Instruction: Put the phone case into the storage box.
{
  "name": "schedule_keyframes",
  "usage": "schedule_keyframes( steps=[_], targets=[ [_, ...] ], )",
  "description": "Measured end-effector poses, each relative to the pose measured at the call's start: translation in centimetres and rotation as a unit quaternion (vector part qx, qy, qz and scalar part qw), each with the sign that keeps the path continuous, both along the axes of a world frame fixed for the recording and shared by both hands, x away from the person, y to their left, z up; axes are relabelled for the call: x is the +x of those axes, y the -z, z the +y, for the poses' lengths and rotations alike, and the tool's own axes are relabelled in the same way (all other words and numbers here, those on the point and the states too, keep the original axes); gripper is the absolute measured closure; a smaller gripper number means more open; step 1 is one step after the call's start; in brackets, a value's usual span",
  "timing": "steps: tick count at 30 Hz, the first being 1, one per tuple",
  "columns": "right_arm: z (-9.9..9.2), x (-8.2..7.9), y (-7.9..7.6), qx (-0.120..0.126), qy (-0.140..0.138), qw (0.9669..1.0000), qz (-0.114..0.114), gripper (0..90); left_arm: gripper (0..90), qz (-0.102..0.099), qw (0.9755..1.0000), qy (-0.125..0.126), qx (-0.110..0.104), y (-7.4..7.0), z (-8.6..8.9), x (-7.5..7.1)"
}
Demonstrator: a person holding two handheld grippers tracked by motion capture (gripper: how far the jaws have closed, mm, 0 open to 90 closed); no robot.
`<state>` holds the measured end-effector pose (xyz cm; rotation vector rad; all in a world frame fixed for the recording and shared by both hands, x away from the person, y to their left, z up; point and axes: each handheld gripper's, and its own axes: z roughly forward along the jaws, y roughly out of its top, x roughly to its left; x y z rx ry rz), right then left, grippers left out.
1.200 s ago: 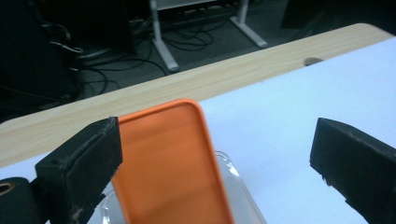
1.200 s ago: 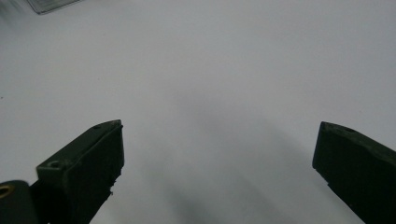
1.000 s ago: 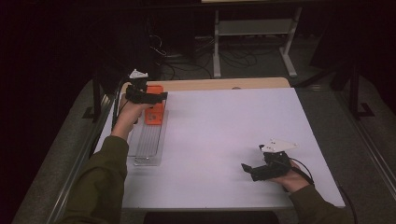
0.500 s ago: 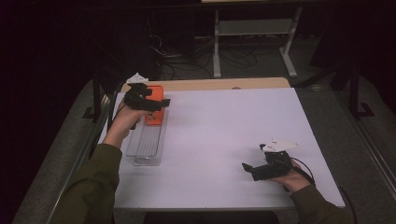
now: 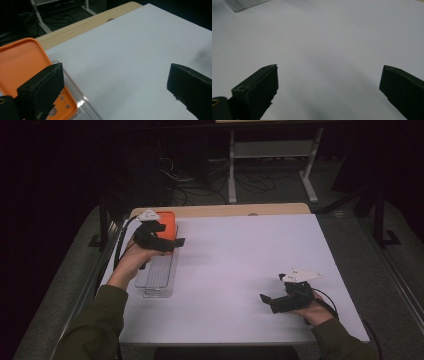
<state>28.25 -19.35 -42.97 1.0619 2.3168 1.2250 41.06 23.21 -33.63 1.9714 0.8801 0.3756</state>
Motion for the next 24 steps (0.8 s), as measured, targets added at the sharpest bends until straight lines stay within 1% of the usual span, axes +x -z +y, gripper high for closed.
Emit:
schedule_keyframes(
  steps=[5,7,9,10,12,14,15,16,17,18,19,20,21,22,24],
  targets=[
    [0.0,0.0,0.0,-0.001,-0.004,1.0000,-0.006,1.2,0.0,0.008,0.9999,0.012,-0.002,0.6,0.0,-1.2],
    [0.0,0.0,-0.1,0.000,-0.004,1.0000,-0.005,1.2,0.0,0.008,0.9998,0.016,-0.007,0.7,-0.1,-1.6],
    [0.0,0.0,-0.1,-0.001,-0.005,1.0000,-0.006,1.2,0.0,0.009,0.9997,0.021,-0.005,0.9,-0.2,-2.0],
    [0.0,-0.1,-0.1,0.000,-0.005,1.0000,-0.002,1.2,0.0,0.010,0.9997,0.024,-0.004,1.0,-0.2,-2.3],
    [0.0,0.0,-0.2,-0.001,-0.005,0.9999,-0.008,1.2,0.0,0.009,0.9995,0.029,-0.006,1.2,-0.3,-2.8],
    [0.0,-0.1,-0.4,0.001,-0.005,1.0000,-0.005,1.2,0.0,0.008,0.9994,0.034,-0.006,1.3,-0.4,-3.2],
    [-0.1,-0.1,-0.4,0.000,-0.008,0.9999,-0.011,1.2,0.0,0.008,0.9993,0.036,-0.006,1.4,-0.4,-3.4],
    [-0.1,-0.1,-0.5,-0.001,-0.009,0.9999,-0.009,1.2,0.0,0.008,0.9993,0.036,-0.006,1.5,-0.4,-3.6],
    [-0.1,-0.1,-0.5,-0.001,-0.010,0.9999,-0.013,1.2,0.0,0.008,0.9993,0.037,-0.007,1.7,-0.4,-3.9],
    [-0.1,-0.2,-0.7,0.000,-0.009,0.9999,-0.008,1.2,0.0,0.009,0.9992,0.038,-0.007,1.8,-0.3,-4.0],
    [-0.1,-0.2,-0.7,0.002,-0.011,0.9998,-0.014,1.2,0.0,0.010,0.9992,0.039,-0.007,2.1,-0.3,-4.2],
    [-0.1,-0.3,-0.8,0.004,-0.011,0.9999,-0.010,1.2,0.0,0.011,0.9992,0.039,-0.006,2.3,-0.3,-4.5],
    [-0.1,-0.2,-0.9,0.003,-0.013,0.9998,-0.014,1.2,0.0,0.012,0.9991,0.039,-0.007,2.4,-0.2,-4.6],
    [-0.1,-0.3,-0.9,0.004,-0.012,0.9999,-0.011,1.2,0.0,0.012,0.9991,0.041,-0.007,2.6,-0.2,-4.8],
    [-0.1,-0.2,-1.1,0.006,-0.015,0.9998,-0.015,1.2,0.0,0.011,0.9990,0.044,-0.006,2.9,-0.2,-5.3]
  ],
)
